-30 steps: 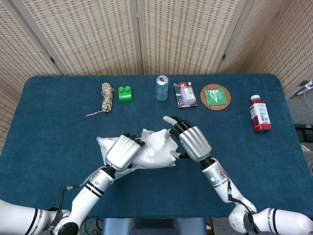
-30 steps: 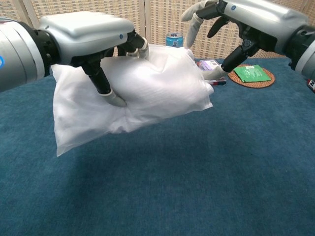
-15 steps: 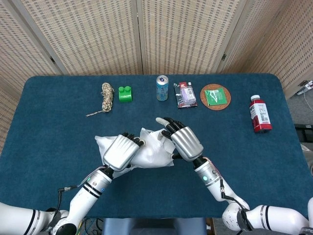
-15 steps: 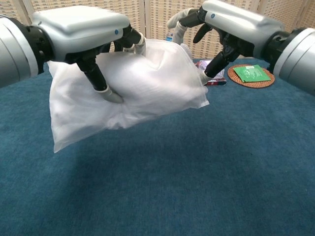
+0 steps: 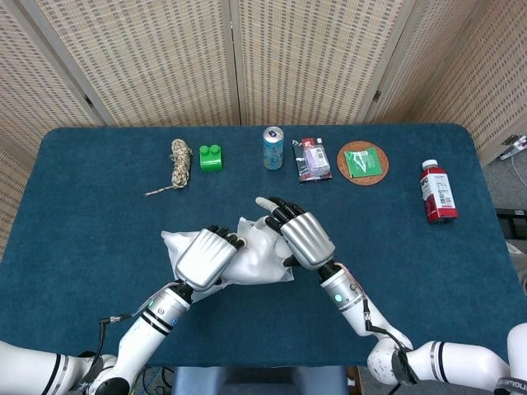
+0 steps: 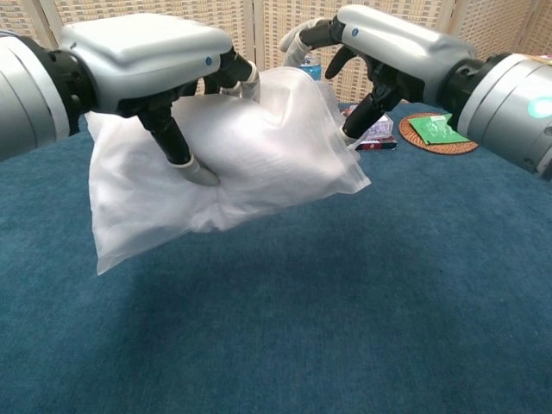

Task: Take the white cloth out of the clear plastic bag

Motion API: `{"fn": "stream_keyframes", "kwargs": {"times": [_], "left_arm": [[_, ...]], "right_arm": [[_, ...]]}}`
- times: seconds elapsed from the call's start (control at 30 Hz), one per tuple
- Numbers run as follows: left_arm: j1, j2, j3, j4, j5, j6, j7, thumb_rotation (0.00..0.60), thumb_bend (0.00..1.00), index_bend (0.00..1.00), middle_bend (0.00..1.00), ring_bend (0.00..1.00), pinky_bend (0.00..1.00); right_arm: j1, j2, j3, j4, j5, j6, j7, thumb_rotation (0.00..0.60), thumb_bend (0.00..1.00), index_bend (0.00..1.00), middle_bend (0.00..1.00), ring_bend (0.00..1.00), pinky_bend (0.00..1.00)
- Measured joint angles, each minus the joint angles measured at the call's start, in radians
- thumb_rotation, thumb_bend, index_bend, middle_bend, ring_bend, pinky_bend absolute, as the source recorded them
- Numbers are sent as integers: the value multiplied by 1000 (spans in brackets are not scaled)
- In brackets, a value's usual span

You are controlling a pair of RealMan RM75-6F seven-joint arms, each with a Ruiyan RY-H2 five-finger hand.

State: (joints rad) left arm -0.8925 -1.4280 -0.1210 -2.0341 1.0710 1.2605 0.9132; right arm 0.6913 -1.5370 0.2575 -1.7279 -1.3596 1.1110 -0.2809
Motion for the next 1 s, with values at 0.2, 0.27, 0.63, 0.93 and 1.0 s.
{"fn": "stream_keyframes", "kwargs": {"times": [0.2,0.27,0.63,0.93,1.0], "left_arm": [[6,8,-6,-6,-5,0,-2,600,20,420,536,453,480],[9,11,-7,-8,-5,1,-4,600,20,420,536,454,480],[18,15,-5,-7,-1,-4,-9,600,20,420,536,454,481],[24,6,3,4,-13,-14,-7,600,20,420,537,454,481],[26,4,8,8,-18,-16,-4,600,20,414,537,454,481]], "right_arm": [[12,-11,-4,5,8,-9,6,600,112,401,120,89,255],[16,-16,-6,9,9,-10,11,600,158,442,123,89,255],[29,-37,-15,25,21,-11,5,600,398,646,153,89,255],[34,-59,-11,48,32,7,-13,600,583,758,187,89,255],[36,-61,-10,54,36,6,-17,600,585,761,187,89,255]]}}
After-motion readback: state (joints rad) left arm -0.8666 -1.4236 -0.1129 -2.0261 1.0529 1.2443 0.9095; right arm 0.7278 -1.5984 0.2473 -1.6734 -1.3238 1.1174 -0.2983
